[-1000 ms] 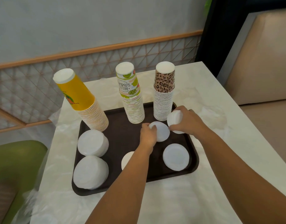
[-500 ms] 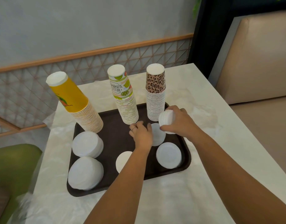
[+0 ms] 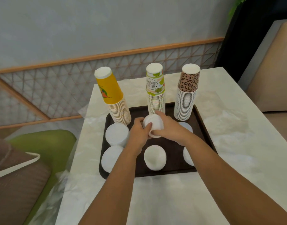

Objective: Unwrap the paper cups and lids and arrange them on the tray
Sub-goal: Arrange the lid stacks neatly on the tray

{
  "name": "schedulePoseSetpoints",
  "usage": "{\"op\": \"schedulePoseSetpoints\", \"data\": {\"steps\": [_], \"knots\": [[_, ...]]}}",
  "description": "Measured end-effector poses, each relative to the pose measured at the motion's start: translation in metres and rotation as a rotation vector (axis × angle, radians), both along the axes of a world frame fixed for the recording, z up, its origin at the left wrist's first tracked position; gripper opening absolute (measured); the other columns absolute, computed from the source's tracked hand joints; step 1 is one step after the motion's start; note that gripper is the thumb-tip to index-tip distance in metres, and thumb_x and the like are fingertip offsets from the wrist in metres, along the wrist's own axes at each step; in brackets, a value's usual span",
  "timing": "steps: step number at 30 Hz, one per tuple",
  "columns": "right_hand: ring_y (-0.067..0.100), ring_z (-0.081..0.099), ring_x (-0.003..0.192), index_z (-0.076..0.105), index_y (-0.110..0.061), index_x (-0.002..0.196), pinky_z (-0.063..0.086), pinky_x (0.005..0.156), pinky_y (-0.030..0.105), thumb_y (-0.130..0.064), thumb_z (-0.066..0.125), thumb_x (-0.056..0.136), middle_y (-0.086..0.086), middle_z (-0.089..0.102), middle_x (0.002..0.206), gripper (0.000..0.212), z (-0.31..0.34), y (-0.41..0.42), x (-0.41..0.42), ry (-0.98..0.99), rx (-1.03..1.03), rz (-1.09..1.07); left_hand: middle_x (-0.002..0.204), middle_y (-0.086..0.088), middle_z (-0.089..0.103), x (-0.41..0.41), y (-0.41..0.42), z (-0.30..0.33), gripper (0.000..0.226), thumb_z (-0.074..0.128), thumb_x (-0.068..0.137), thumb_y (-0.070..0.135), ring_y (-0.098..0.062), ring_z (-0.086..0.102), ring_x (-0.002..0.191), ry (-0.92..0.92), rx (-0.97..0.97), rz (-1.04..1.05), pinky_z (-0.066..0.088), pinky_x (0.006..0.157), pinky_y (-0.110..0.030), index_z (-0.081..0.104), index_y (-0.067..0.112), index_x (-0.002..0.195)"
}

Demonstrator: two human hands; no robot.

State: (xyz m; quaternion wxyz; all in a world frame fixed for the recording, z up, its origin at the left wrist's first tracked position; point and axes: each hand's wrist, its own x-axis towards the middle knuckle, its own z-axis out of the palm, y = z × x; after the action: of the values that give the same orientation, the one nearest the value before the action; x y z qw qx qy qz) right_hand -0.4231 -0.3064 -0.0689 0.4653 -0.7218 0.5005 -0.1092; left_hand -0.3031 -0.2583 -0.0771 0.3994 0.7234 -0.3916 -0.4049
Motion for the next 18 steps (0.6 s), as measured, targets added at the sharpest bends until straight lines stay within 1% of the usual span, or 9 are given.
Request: {"op": "schedulePoseSetpoints", "data": {"steps": [2,3,5,8,11,15,18], "knots": [[0.025,0.040,0.131,0.023,-0.022,0.149,0.040,0.103,0.035,-0.019,0.054,0.095,0.006,0.035,0.148,0.062,-0.006,0.001,0.007,-0.035,0.018,-0.050,0.134,-0.007,0.049,0.009,0.002,-0.006,0.044,0.053,0.096,0.024,-0.025,0.053,0.117,-0.030,0.035,0.027,0.054,0.089,-0.034,0.037,0.015,0.136],[0.025,0.041,0.130,0.029,-0.020,0.147,0.041,0.104,0.036,-0.017,0.049,0.097,0.007,0.038,0.147,0.054,-0.010,0.001,0.009,-0.045,0.011,-0.101,0.134,-0.008,0.049,0.012,0.002,-0.009,0.043,0.053,0.096,0.025,-0.025,0.052,0.118,-0.045,0.049,0.033,0.053,0.092,-0.037,0.039,0.015,0.136],[0.026,0.043,0.129,0.038,-0.018,0.144,0.043,0.104,0.040,-0.015,0.046,0.098,0.008,0.043,0.144,0.047,-0.020,0.001,0.016,-0.050,-0.004,-0.185,0.134,-0.008,0.048,0.015,0.001,-0.016,0.042,0.051,0.096,0.025,-0.025,0.051,0.119,-0.095,0.082,0.037,0.050,0.096,-0.041,0.041,0.015,0.136],[0.026,0.045,0.128,0.042,-0.016,0.142,0.043,0.104,0.044,-0.015,0.049,0.097,0.008,0.048,0.141,0.045,-0.033,0.004,0.024,-0.049,-0.009,-0.240,0.140,-0.010,0.044,0.016,-0.005,-0.027,0.043,0.046,0.099,0.025,-0.026,0.047,0.123,-0.210,0.151,0.028,0.043,0.104,-0.041,0.039,0.014,0.140],[0.025,0.046,0.128,0.043,-0.016,0.141,0.040,0.107,0.043,-0.016,0.049,0.097,0.007,0.049,0.141,0.044,-0.046,0.004,0.028,-0.010,-0.018,-0.296,0.144,-0.010,0.041,0.015,-0.008,-0.036,0.044,0.041,0.101,0.020,-0.026,0.041,0.131,-0.315,0.213,-0.004,0.034,0.109,-0.038,0.034,0.013,0.143],[0.025,0.043,0.130,0.042,-0.015,0.141,0.035,0.110,0.040,-0.016,0.047,0.098,0.007,0.046,0.144,0.043,-0.061,0.004,0.029,0.064,-0.004,-0.371,0.147,-0.008,0.039,0.012,-0.010,-0.045,0.044,0.038,0.101,0.018,-0.024,0.039,0.134,-0.359,0.264,-0.071,0.031,0.110,-0.035,0.031,0.013,0.145],[0.024,0.044,0.130,0.042,-0.014,0.142,0.035,0.108,0.036,-0.015,0.047,0.098,0.008,0.045,0.143,0.044,-0.069,0.003,0.030,0.093,-0.016,-0.380,0.149,-0.008,0.037,0.011,-0.011,-0.052,0.045,0.037,0.102,0.018,-0.024,0.038,0.135,-0.368,0.291,-0.101,0.029,0.111,-0.033,0.030,0.013,0.146]]}}
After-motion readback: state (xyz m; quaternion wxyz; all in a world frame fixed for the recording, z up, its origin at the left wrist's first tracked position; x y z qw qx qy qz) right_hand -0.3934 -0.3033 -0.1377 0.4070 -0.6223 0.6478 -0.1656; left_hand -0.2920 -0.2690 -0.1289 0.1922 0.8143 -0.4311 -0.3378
